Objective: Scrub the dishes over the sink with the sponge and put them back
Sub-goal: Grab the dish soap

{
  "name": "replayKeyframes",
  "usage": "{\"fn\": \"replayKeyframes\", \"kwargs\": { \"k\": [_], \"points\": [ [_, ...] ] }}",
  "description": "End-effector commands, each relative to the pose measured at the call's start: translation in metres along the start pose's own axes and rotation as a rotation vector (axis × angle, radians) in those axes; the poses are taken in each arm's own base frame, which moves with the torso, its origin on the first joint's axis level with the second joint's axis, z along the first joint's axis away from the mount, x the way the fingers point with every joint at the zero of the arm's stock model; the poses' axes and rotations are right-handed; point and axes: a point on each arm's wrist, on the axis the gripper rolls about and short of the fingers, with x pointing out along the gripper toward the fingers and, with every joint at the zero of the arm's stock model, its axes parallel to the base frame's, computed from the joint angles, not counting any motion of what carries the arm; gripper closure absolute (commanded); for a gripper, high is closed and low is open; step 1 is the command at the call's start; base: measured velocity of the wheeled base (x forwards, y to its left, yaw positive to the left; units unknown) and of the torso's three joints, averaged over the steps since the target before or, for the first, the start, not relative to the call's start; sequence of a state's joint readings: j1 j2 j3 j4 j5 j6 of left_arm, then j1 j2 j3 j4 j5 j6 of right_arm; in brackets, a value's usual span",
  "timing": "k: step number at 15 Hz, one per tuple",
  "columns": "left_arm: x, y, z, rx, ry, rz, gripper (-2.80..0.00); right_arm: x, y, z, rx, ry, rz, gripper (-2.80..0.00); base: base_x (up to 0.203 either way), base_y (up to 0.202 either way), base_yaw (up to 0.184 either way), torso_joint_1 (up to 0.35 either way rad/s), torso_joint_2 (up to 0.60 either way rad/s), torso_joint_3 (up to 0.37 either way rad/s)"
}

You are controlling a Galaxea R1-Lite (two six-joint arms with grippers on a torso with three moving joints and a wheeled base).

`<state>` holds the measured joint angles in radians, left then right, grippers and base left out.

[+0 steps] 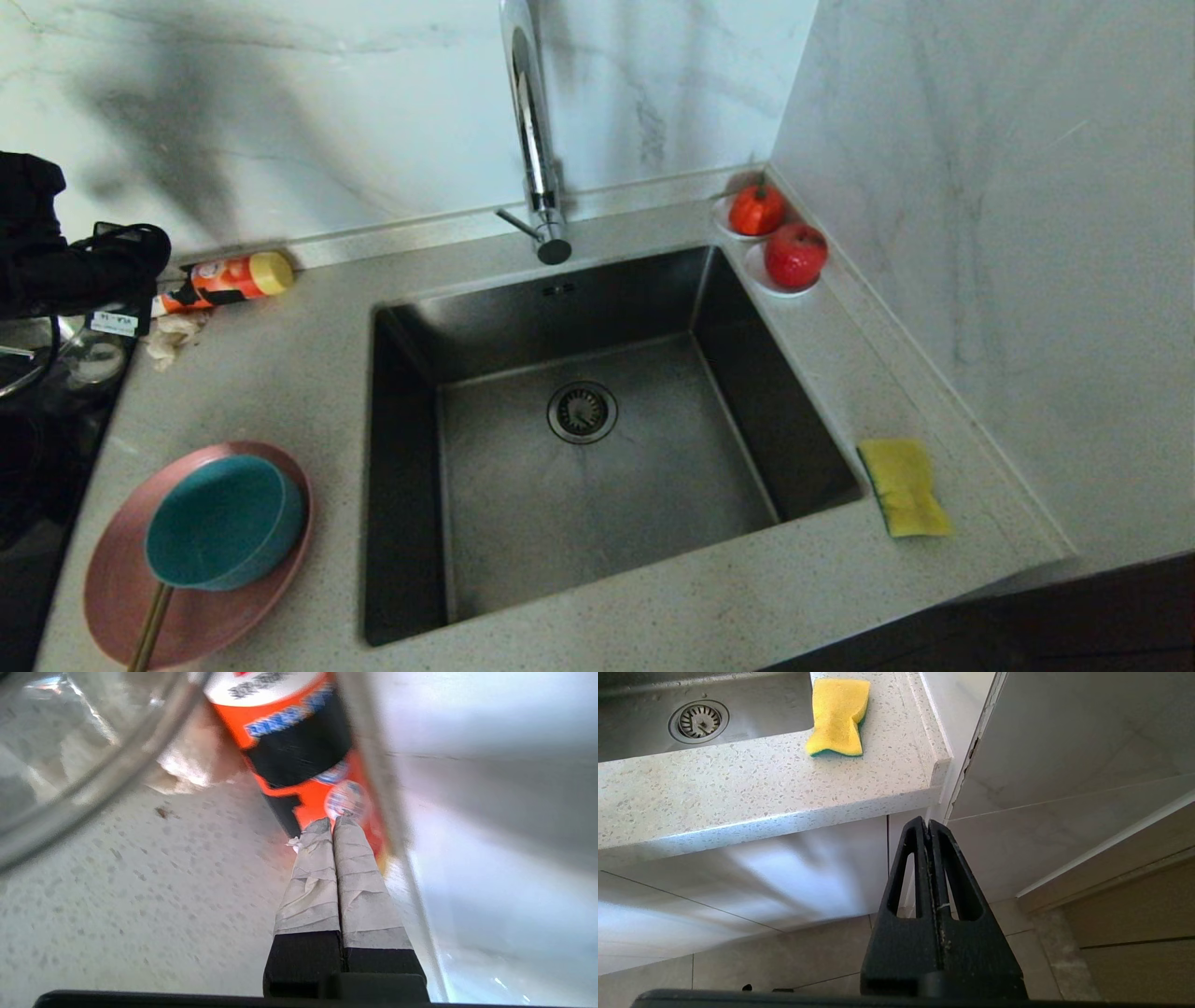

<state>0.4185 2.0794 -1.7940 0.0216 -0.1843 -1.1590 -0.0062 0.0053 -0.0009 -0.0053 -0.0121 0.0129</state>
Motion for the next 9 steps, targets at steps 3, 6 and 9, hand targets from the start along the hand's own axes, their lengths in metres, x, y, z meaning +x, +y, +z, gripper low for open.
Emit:
{"fn": "replayKeyframes", "kwargs": {
  "k": [3, 6, 9],
  "points": [
    [-0.0158, -0.0124, 0.0013, 0.027, -0.002, -0.041, 0.0, 0.0001, 0.0, 0.0001, 0.0, 0.0, 0.0, 0.0, 0.0, 0.0, 0.0, 0.0, 0.0, 0.0],
    [-0.0132, -0.0107, 0.001, 0.034, 0.0, -0.037, -2.8, 0.0, 0.0, 0.0002, 0.0, -0.001, 0.0, 0.0, 0.0, 0.0, 0.0, 0.0, 0.0, 0.0],
    [-0.0171, -0.0136, 0.0017, 0.025, -0.009, -0.043, -2.8, 0.0, 0.0, 0.0003, 0.001, -0.001, -0.002, 0.0, 0.0, 0.0, 0.0, 0.0, 0.0, 0.0]
  ]
}}
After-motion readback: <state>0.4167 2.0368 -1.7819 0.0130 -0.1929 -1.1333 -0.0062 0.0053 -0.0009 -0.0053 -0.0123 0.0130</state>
